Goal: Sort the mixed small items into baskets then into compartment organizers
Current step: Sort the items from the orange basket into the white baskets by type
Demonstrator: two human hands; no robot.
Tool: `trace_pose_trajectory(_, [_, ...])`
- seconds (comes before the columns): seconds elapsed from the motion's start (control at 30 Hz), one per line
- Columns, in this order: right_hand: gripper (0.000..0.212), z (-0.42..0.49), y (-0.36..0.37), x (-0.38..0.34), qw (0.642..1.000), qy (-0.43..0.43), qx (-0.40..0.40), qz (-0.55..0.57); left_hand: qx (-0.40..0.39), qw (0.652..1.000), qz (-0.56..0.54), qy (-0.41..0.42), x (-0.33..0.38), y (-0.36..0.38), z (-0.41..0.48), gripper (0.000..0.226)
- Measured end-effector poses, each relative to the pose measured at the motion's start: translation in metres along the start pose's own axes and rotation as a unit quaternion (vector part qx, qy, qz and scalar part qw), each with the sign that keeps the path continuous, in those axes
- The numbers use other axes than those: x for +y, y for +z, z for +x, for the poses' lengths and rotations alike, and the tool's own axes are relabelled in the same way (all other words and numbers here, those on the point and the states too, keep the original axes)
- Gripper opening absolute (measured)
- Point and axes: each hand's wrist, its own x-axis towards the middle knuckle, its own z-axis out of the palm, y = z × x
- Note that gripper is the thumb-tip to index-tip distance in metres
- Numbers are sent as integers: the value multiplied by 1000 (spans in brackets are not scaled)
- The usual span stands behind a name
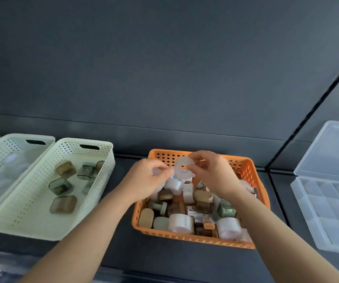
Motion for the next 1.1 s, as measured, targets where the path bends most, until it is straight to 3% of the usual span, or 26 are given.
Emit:
trace_pose_trajectory(0.13, [15,8,35,-41,999,-22,-17,32,54,995,-78,-42,-30,-60,-32,22])
trace_pose_trajectory(0.27, [12,22,85,-85,997,-36,-37,51,84,985,-97,-118,-80,-121,-60,59])
trace_pose_trajectory(0.47, [12,45,190,-164,992,-34,-67,100,174,974,-39,-138,-168,-215,-89,47])
trace_pose_trajectory(0.6, [7,60,257,-215,992,-20,-72,99,174,975,9,-138,-229,-280,-104,41])
trace_pose_trajectory(0.77, [18,82,320,-246,996,-44,-80,-19,95,984,94,-118,-284,-321,-100,53])
trace_pose_trajectory(0.9, [29,94,350,-255,980,-61,-131,-134,27,982,170,-73,-303,-327,-89,64])
trace_pose_trajectory(1.1, [26,99,369,-256,908,-101,-209,-349,-9,971,234,-42,-311,-327,-77,57])
